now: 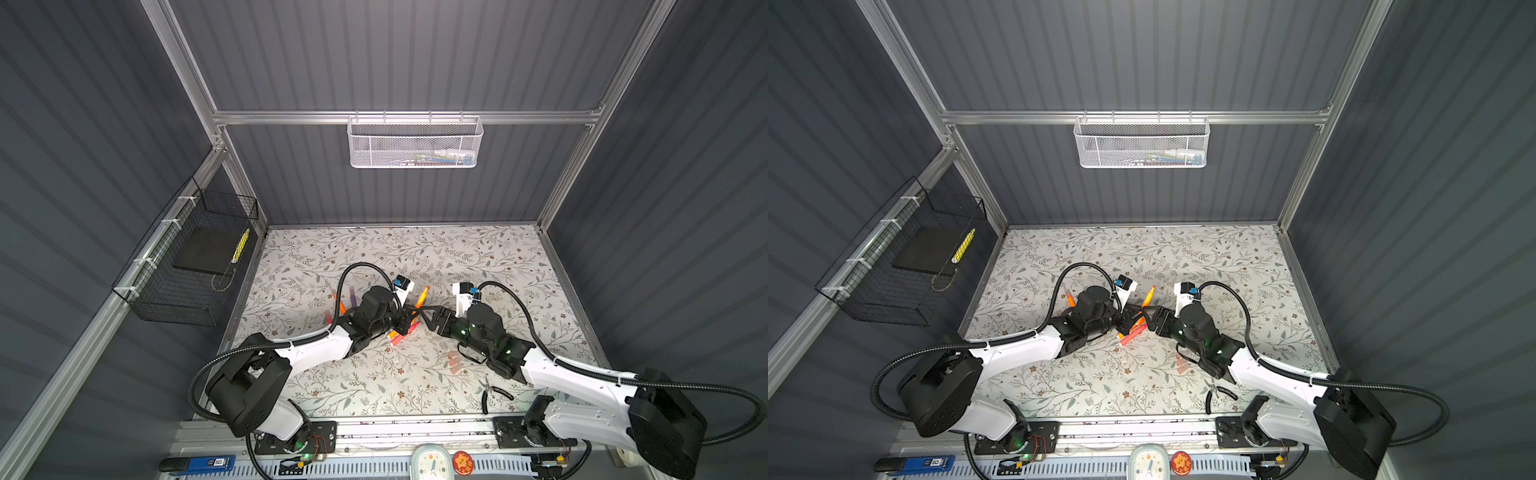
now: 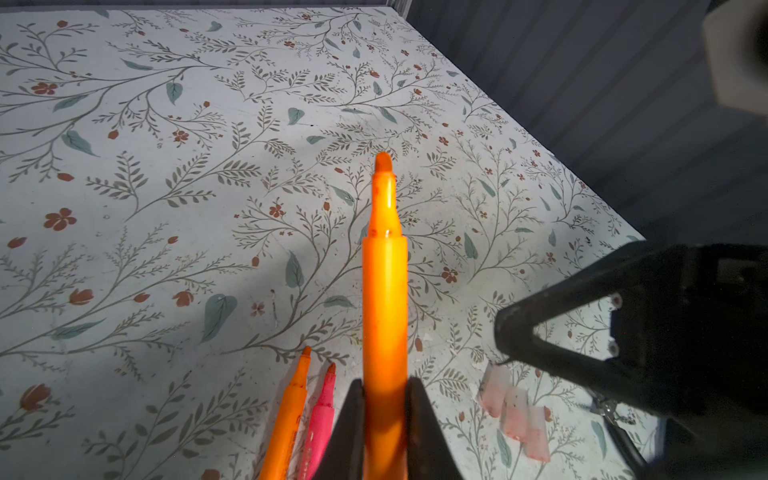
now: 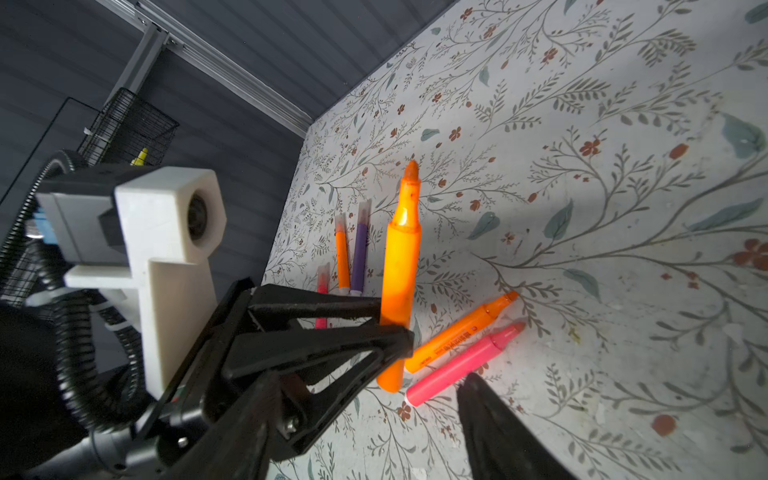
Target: Insert the pens into the pen caps
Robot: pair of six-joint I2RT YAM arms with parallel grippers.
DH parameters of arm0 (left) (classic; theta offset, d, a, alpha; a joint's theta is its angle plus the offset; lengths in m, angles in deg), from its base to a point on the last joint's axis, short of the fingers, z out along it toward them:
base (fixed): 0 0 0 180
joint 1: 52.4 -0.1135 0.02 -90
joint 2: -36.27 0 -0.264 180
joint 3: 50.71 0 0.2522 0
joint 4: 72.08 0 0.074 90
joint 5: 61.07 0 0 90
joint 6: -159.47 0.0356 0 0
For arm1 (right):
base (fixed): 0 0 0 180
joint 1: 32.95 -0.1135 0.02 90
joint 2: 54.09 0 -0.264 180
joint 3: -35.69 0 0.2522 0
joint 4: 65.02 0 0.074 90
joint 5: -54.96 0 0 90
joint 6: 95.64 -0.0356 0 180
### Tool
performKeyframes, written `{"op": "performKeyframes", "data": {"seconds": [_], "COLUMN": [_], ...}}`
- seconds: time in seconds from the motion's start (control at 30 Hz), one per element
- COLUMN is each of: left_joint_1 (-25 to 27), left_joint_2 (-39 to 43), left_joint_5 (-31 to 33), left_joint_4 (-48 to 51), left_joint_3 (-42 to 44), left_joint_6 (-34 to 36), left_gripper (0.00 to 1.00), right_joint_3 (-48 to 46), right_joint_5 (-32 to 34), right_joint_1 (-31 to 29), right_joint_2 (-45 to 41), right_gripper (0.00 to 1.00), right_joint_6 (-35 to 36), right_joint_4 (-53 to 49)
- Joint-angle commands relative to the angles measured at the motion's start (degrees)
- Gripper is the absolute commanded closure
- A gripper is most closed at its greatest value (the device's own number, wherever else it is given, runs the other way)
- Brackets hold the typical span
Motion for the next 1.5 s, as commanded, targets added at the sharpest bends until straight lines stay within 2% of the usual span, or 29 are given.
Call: {"op": "performKeyframes", "data": {"seconds": [0.0,0.2,0.37,0.73,0.87,1.2,1.23,1.37,1.47], "left_joint_1": [0.55,1.46,3.14,4.38,4.60,4.82,4.78,4.82,4.82], "left_joint_2": [0.43,-0.41,-1.14,-1.03,-1.71,-2.90,-2.92,-3.67,-4.25], "left_joint_5": [-3.16,-7.90,-8.11,-10.97,-11.80,-11.48,-11.23,-10.83,-10.66], "left_joint_4": [-1.55,-2.19,-1.38,-0.25,-0.27,0.80,1.09,1.23,1.53], "left_joint_3": [-0.59,-1.16,-2.08,-2.59,-2.99,-3.90,-4.10,-4.49,-4.89], "left_joint_6": [2.11,3.03,4.36,5.78,5.91,6.26,6.20,5.67,5.42], "left_gripper": [1.00,1.00,1.00,1.00,1.00,1.00,0.99,0.77,0.69], "right_joint_3": [1.74,1.92,1.42,1.52,1.74,3.01,3.10,3.18,3.10], "right_joint_5": [-0.18,3.32,5.33,8.37,8.24,7.28,6.67,4.40,3.84], "right_joint_1": [0.18,0.26,0.32,0.41,0.45,0.36,0.32,0.19,-0.07], "right_joint_2": [0.19,-0.76,-1.28,-3.66,-3.40,-2.49,-2.31,-2.02,-0.05], "right_gripper": [0.33,0.34,0.35,0.47,0.56,0.96,0.99,1.00,1.00], "right_joint_6": [0.65,0.44,0.29,0.57,0.56,0.65,0.74,0.72,0.51], "right_joint_4": [-1.20,-3.98,-4.85,-7.08,-7.47,-9.12,-8.89,-7.29,-6.55]}}
